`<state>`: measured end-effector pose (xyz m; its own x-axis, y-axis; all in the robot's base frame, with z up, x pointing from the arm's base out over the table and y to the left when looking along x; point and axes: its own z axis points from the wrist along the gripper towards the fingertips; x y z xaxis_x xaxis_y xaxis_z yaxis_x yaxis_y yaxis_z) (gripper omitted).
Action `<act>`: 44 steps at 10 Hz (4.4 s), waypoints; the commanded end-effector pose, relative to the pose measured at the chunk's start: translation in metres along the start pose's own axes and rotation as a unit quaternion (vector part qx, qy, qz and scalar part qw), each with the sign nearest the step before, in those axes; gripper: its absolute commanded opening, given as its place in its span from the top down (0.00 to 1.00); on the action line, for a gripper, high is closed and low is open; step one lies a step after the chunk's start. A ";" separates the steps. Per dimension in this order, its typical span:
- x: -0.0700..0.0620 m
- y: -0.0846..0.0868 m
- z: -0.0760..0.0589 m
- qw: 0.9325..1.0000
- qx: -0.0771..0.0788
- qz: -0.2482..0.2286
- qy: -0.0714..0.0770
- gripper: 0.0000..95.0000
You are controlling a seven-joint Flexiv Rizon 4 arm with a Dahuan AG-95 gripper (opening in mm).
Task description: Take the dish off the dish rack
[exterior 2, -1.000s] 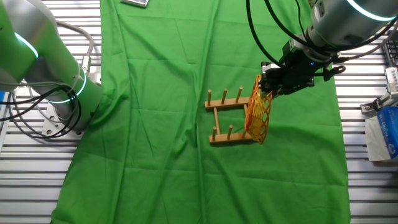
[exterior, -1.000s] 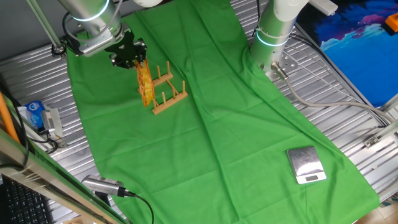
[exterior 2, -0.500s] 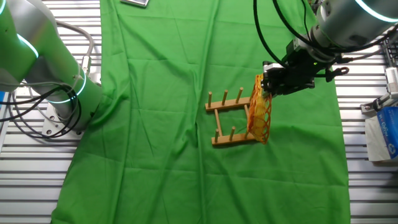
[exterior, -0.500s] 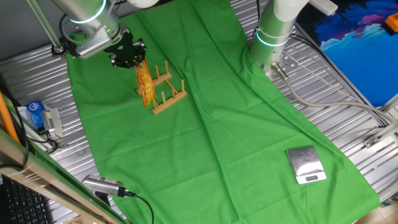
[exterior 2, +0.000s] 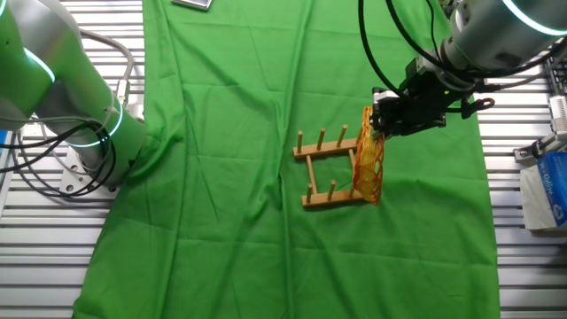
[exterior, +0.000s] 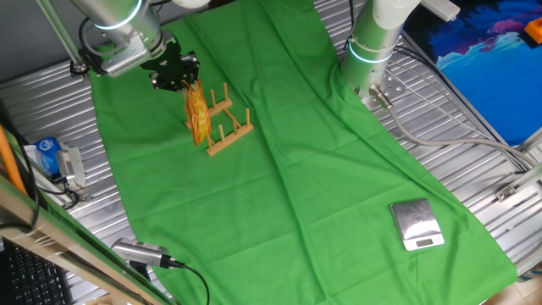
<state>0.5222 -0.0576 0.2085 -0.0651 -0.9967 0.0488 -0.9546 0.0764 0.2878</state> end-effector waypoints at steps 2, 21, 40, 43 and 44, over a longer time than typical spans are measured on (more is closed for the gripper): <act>0.001 0.001 -0.001 1.000 -0.001 0.002 0.000 1.00; 0.005 0.005 -0.007 1.000 -0.017 0.015 -0.002 1.00; -0.011 0.008 -0.021 0.999 -0.027 0.047 0.002 1.00; -0.021 0.008 -0.021 0.998 -0.025 0.058 -0.002 1.00; -0.024 0.007 -0.021 0.998 -0.025 0.062 -0.002 1.00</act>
<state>0.5242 -0.0318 0.2297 -0.1850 -0.9792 0.0829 -0.9222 0.2022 0.3298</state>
